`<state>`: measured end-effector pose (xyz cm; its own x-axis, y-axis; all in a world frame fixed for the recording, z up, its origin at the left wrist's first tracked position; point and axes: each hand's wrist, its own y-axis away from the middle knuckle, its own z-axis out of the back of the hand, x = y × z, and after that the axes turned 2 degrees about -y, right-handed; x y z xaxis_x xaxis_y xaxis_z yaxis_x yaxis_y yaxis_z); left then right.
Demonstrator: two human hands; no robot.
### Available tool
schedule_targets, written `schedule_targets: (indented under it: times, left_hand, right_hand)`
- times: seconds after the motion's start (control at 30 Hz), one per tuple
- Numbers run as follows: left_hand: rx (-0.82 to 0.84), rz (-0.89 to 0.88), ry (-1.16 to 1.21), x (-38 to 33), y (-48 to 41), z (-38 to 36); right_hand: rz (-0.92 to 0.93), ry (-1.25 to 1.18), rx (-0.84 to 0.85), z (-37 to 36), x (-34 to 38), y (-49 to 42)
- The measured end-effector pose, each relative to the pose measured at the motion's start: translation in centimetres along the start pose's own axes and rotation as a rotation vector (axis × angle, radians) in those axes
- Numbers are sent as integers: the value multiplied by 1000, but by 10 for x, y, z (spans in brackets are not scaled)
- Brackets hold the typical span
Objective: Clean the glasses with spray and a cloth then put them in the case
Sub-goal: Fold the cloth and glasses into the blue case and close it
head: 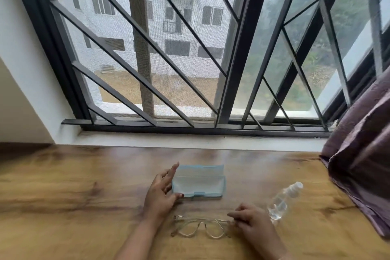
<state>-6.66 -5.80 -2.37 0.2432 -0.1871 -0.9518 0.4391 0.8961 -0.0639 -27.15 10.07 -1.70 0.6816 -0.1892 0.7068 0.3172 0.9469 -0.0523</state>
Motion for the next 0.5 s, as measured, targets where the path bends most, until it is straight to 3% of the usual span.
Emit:
schedule_targets:
  times: [0.3,0.5]
  left_hand:
    - [-4,20,12,-1,1,0]
    - [-3,12,14,-2,1,0]
  right_hand:
    - [21,0,18,-7,-4,-3]
    - [123,-64,-144,-10,-4,-3]
